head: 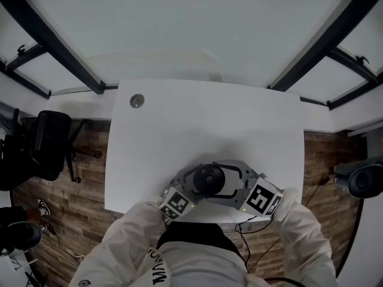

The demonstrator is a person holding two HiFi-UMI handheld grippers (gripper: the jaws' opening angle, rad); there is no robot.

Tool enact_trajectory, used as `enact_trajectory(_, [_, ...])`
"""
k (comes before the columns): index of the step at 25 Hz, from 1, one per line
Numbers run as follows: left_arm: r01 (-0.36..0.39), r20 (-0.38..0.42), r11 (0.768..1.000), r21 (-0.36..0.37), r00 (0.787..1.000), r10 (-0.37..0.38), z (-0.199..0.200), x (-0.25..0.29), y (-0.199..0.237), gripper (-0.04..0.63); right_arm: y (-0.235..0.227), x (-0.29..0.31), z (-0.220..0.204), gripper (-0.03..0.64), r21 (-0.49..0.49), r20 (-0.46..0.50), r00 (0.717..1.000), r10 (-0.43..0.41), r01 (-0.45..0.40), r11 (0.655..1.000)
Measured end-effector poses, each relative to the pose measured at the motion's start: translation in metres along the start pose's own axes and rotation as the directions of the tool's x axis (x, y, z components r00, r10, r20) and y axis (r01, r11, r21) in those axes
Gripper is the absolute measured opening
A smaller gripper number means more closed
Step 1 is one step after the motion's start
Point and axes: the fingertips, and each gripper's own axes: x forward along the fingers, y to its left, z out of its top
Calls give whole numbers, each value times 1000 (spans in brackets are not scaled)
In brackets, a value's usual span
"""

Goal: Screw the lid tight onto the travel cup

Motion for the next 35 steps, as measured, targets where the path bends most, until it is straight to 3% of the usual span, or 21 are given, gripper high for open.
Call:
enact_trajectory(5, [-29,4,1000,-11,1000,29,-3,1,0,383,-1,-1,0,391,53,43,995,-94,91,994])
enact_trajectory(10, [-92,9,995,-31,996,92,-3,1,2,382,-2,-3,2,391,127,103,960,-261,247,961])
enact_trajectory(14, [-141,16,989,-37,990,141,-4,1,4,382,-4,-4,3,391,188,150,905,-397,368,911])
enact_trajectory(18, [-200,15,979,-41,980,201,-6,3,6,382,-6,-5,5,391,241,181,833,-523,478,845])
enact_trajectory(22, [-248,23,968,-38,968,249,-4,4,9,382,-7,-7,6,391,302,185,774,-606,542,784])
enact_trajectory(29, [-212,-32,977,14,977,212,-7,-2,5,383,-7,-7,5,391,295,183,777,-603,541,787])
enact_trajectory(35, [-212,47,977,7,976,212,14,-25,0,383,-6,-9,5,391,297,185,776,-602,540,787])
